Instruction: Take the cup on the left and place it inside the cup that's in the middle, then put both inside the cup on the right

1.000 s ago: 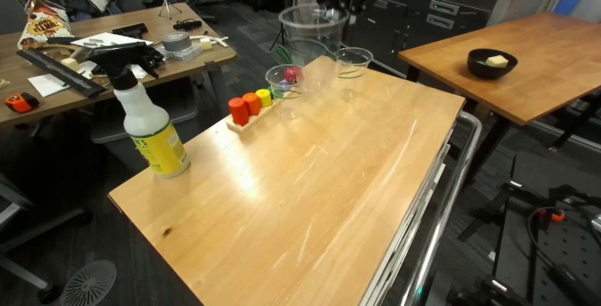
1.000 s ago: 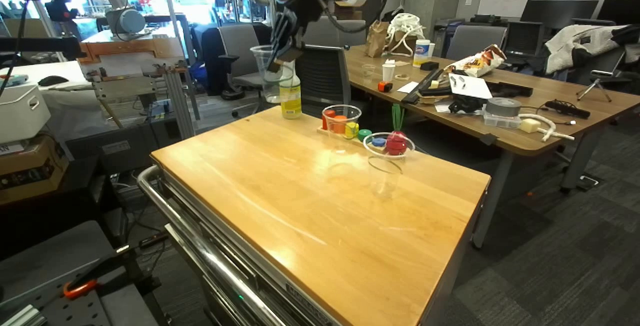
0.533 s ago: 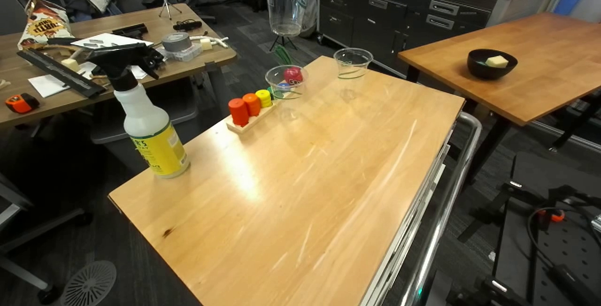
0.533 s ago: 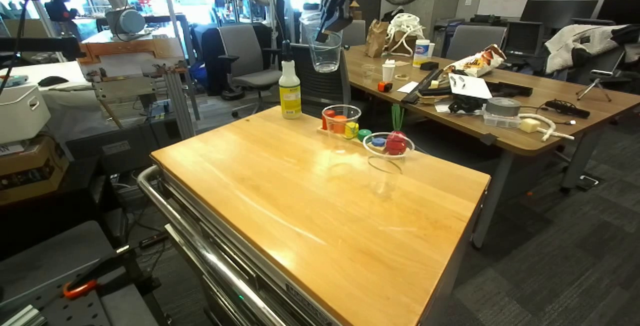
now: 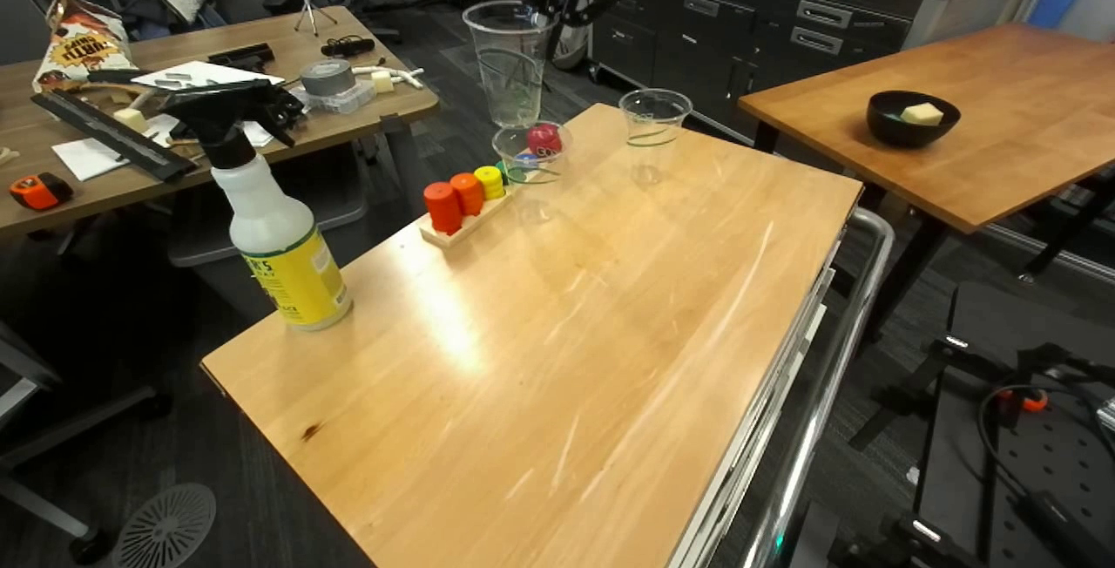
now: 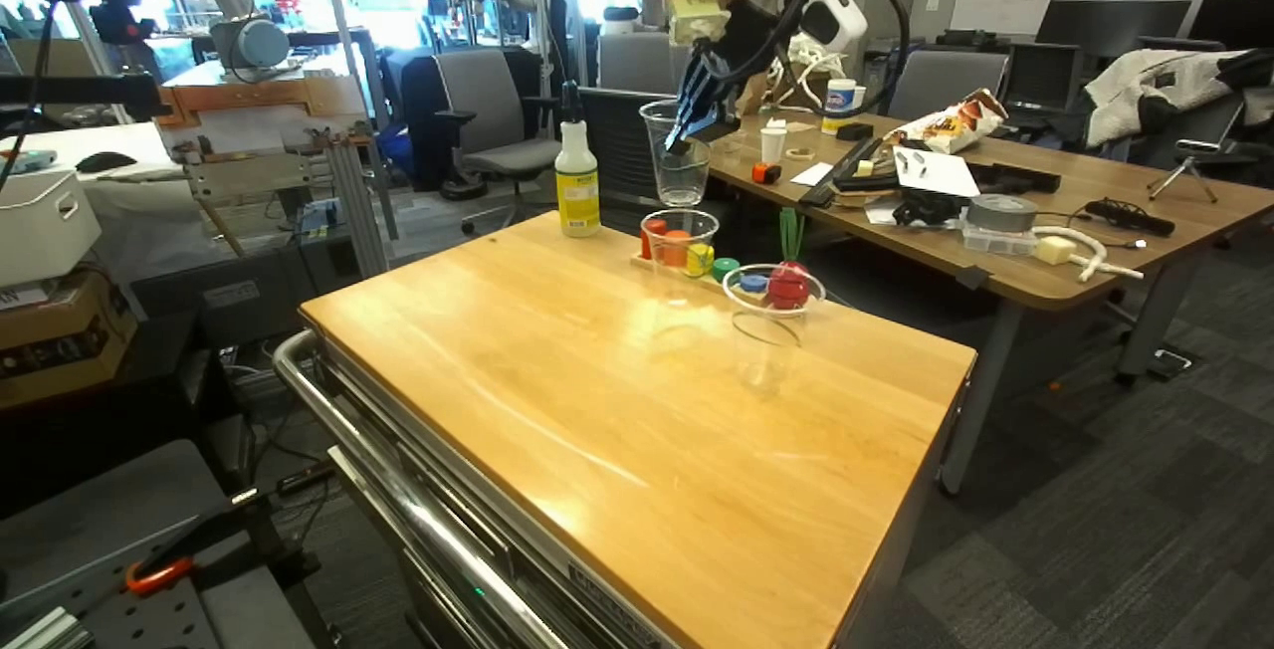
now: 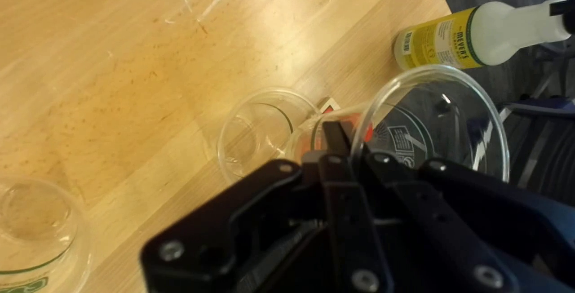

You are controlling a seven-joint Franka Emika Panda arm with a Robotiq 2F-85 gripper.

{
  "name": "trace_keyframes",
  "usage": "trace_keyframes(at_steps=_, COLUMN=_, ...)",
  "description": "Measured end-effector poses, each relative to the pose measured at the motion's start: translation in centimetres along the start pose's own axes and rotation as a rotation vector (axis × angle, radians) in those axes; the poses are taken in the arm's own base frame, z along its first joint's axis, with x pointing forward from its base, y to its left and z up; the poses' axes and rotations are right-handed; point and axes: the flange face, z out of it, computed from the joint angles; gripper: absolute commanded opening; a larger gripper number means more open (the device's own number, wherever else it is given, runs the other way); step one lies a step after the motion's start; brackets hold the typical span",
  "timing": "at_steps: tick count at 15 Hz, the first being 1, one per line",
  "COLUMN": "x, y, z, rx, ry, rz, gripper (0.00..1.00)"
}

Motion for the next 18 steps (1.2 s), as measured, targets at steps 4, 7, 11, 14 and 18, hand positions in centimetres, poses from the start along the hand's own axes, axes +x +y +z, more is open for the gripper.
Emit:
trace_keyframes(at_steps=4, x=1.7, y=0.8, z=2.4, rx=-0.034, ry=-0.034, rz=0.027, gripper=0.01)
trace_keyframes(at_steps=7, x=2.3, y=1.5, z=3.5, rx=-0.064, ry=-0.058, rz=0.042, gripper=0.01)
trace_keyframes(at_steps=11, x=2.8, y=2.4, z=5.1, rx=-0.114, ry=-0.095, rz=0.044, gripper=0.36)
trace_keyframes(at_steps=14, x=3.1, y=2.6, z=5.8, rx=-0.133, ry=-0.111, rz=0.040, gripper=0.59)
trace_keyframes(at_steps=18, x=3.1, y=1.8, z=5.2, rx=-0.130, ry=-0.101, rz=0.025, gripper=0.90)
